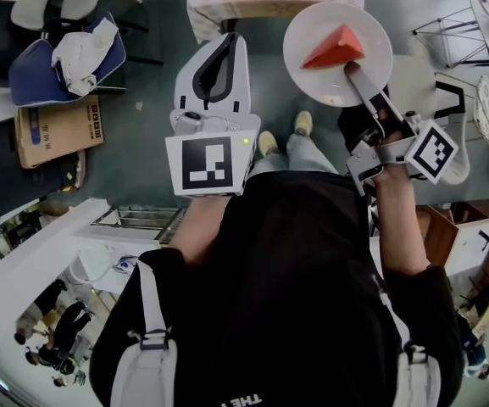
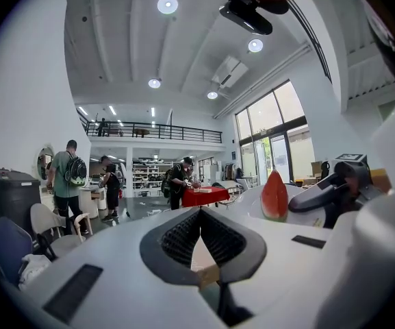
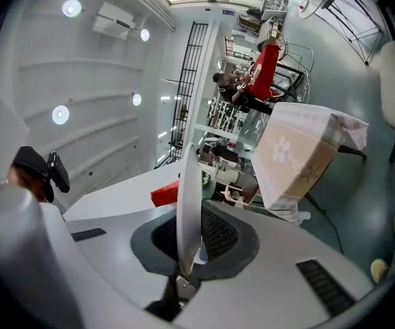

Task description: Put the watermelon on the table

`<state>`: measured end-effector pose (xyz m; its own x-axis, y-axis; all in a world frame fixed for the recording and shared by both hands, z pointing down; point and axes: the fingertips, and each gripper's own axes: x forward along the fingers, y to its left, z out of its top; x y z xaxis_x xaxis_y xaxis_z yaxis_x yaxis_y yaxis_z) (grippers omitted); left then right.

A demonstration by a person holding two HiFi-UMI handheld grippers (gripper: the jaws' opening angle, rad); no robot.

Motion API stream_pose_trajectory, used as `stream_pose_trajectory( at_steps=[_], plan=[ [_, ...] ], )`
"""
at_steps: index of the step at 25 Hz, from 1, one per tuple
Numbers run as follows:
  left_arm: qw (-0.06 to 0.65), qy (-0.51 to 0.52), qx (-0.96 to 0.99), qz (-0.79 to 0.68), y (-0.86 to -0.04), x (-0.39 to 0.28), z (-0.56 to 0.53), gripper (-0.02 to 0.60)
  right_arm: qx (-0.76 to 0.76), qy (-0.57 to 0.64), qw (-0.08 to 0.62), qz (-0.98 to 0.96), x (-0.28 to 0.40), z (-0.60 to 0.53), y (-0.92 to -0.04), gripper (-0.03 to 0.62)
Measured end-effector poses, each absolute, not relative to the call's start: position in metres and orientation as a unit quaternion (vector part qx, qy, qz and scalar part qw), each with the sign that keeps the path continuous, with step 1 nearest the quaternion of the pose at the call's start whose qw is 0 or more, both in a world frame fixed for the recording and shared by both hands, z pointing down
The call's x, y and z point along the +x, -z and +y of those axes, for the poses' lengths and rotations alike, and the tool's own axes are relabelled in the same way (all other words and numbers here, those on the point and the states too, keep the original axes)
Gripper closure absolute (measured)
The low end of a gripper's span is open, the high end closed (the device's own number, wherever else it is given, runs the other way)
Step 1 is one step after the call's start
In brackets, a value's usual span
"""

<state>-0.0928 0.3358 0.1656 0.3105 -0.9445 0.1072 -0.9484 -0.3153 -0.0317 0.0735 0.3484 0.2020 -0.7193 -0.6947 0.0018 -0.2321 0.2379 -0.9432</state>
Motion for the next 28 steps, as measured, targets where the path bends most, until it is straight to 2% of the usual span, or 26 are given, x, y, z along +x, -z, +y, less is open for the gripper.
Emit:
stream_pose_trajectory(
  at_steps=[16, 28],
  plan=[
    [-0.001, -0.05, 0.809, -0.586, -0.161, -0.082, 0.34, 0.571, -0.287, 0.53, 0.219, 0.768, 0.073, 0.345, -0.203, 0.574],
    [-0.007, -0.07, 0.808, -0.585, -0.159, -0.053, 0.251, 0.571, -0.271, 0.535, 0.223, 0.769, 0.099, 0.248, -0.204, 0.574]
  ],
)
